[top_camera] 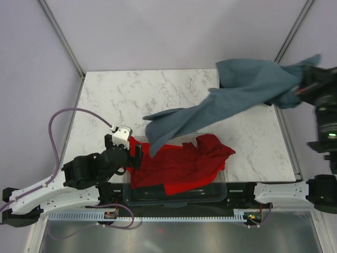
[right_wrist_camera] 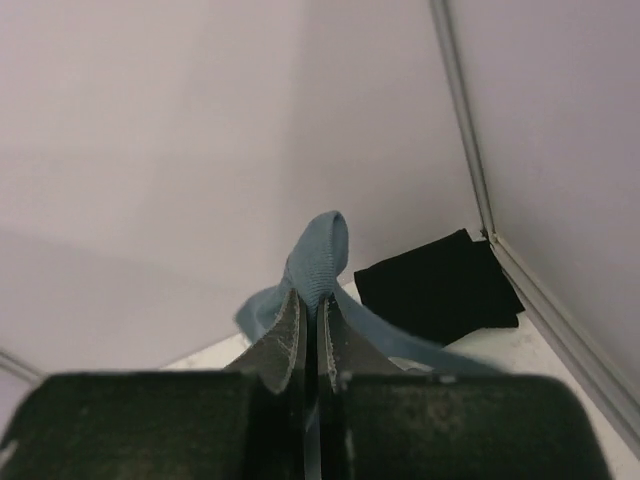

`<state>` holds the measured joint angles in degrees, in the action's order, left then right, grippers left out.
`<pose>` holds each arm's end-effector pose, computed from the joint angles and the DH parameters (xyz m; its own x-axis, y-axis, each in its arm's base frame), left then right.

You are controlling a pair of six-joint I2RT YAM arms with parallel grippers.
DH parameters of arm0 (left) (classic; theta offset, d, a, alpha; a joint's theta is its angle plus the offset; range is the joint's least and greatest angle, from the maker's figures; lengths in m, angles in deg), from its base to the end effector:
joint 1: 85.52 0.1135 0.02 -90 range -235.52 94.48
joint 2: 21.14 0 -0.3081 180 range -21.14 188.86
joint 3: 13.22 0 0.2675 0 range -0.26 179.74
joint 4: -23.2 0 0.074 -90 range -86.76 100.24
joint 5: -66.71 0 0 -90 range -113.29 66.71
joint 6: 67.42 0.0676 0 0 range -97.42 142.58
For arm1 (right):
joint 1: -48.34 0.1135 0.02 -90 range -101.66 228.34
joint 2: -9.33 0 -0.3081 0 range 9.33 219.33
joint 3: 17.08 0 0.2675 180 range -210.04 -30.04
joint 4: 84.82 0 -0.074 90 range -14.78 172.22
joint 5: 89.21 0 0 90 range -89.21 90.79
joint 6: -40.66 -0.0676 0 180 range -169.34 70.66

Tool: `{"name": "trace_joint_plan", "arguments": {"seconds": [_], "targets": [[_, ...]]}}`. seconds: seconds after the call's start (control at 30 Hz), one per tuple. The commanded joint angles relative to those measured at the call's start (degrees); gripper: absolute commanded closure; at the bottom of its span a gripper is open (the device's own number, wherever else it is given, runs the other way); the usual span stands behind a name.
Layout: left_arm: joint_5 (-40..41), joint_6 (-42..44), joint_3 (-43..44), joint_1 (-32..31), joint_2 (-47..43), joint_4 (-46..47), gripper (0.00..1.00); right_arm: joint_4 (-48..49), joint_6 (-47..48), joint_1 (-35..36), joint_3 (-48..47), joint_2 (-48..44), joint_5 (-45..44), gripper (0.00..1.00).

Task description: Fold and stack the t-shirts

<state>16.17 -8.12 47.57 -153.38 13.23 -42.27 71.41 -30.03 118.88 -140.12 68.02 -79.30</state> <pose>0.0787 -0.0794 0.3270 -0.4743 0.1198 -0.8722 0.3338 0.9412 -0.0522 0.0764 0.0162 0.6736 0.1758 0.3266 -0.9287 0.1538 0.9227 0.3536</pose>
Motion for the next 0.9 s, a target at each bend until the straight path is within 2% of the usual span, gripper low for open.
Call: {"name": "trace_joint_plan", "arguments": {"seconds": [0.0,0.03,0.07,0.1,0.13,0.17,0.2,0.27,0.3,0.33,0.37,0.43,0.53,0.6,0.7,0.73,0.77,0.83,0.87], "targets": [[4.0,-4.5,0.8,0.9,3.7,-1.4,0.00,26.3,25.1,0.0,-1.8,-3.6,-6.7,1.00],[4.1,-4.9,0.9,1.8,4.7,-1.5,0.00,30.4,28.2,0.0,-1.5,-3.2,-7.4,1.00],[4.0,-5.3,0.9,2.4,7.1,-1.5,0.00,34.6,39.5,-0.1,-0.8,-2.8,-8.5,1.00],[3.4,-5.3,1.2,3.1,8.5,-1.5,0.00,40.3,46.8,-0.3,0.6,-1.2,-8.8,1.00],[2.4,-5.3,1.6,4.7,9.9,-1.4,0.00,55.4,54.4,-0.8,1.6,-0.3,-8.9,1.00],[1.7,-5.4,1.9,5.7,12.9,-1.4,0.00,61.1,64.6,-1.0,2.3,1.2,-9.0,1.00],[0.6,-5.1,2.2,6.9,14.2,-0.7,0.00,62.7,65.0,-1.2,2.8,1.6,-9.5,1.00],[-4.1,-4.2,1.8,12.1,17.0,1.1,0.00,50.7,57.9,-1.3,4.3,0.3,-10.1,1.00],[-6.0,-4.1,1.6,14.6,18.2,1.7,0.00,43.0,43.1,-1.2,5.7,-0.6,-9.8,1.00],[-8.6,-4.3,1.3,17.0,20.5,2.5,0.00,25.3,34.7,-1.2,5.9,-1.5,-9.6,1.00],[-9.7,-4.5,0.8,21.7,21.3,2.8,0.01,18.0,27.3,-1.1,6.0,-3.0,-9.1,0.99],[-12.8,-4.4,0.9,26.1,22.4,3.2,0.02,12.9,18.0,-1.1,10.4,-4.8,-9.7,0.98],[-17.4,-2.4,0.0,34.8,23.7,5.8,0.07,12.8,14.9,-1.1,17.3,-7.2,-12.1,0.96],[-19.3,-1.4,-0.6,36.5,25.5,7.5,0.14,12.0,13.0,-1.0,21.3,-8.5,-13.2,0.95],[-22.3,-1.0,-0.6,38.1,31.9,9.5,0.34,9.1,6.8,-0.8,26.1,-10.8,-14.6,0.94],[-23.9,-1.0,-0.5,38.9,33.7,9.9,0.44,6.1,4.8,-0.3,27.0,-11.2,-14.7,0.92],[-25.0,-0.8,0.1,39.5,35.4,10.1,0.64,4.8,1.3,-0.1,27.8,-11.7,-15.1,0.92],[-26.8,-0.6,1.0,41.3,39.9,10.8,0.84,2.0,-1.2,1.0,29.8,-12.6,-15.8,0.92],[-27.8,-0.6,1.8,44.4,40.9,11.3,0.97,1.3,-2.2,1.4,30.4,-12.8,-16.2,0.92]]}}
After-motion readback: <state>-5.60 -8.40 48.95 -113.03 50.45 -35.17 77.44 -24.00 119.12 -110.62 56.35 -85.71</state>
